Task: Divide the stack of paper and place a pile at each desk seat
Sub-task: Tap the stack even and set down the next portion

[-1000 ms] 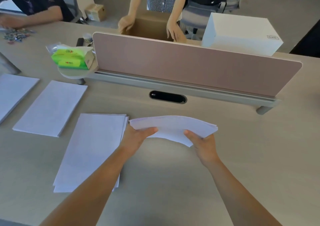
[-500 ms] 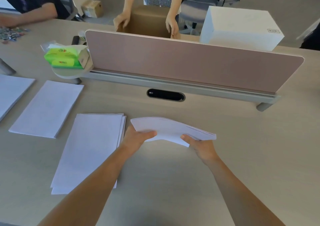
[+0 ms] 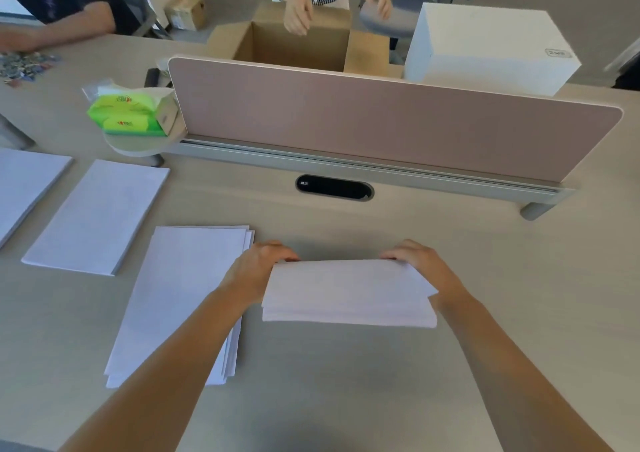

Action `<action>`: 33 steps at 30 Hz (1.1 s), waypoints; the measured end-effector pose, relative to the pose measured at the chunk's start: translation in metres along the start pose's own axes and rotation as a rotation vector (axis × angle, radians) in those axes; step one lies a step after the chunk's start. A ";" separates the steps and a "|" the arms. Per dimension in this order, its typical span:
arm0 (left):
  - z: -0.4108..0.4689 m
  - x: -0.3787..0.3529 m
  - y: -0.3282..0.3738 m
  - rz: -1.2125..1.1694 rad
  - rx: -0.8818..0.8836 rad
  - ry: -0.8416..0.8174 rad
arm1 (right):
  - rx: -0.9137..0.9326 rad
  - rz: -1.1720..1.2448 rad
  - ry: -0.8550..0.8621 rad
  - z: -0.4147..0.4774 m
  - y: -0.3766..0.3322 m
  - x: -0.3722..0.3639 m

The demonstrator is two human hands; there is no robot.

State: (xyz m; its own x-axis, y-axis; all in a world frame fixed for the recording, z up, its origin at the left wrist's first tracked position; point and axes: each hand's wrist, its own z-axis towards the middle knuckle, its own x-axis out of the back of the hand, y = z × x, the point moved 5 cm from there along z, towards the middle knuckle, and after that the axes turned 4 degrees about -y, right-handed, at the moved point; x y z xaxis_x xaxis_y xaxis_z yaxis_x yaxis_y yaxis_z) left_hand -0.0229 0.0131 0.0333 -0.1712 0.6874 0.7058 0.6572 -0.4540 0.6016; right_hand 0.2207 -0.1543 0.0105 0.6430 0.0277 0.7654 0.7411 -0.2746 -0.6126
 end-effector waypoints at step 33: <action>-0.005 0.017 0.035 0.109 0.237 0.157 | -0.067 -0.030 0.290 -0.016 -0.042 0.006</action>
State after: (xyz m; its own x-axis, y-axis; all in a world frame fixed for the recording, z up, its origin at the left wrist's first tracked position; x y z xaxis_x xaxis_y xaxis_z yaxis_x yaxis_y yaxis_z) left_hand -0.0062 0.0059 0.0680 -0.1892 0.5375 0.8217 0.8278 -0.3628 0.4280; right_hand 0.1907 -0.1581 0.0444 0.5322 -0.2361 0.8131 0.7381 -0.3412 -0.5821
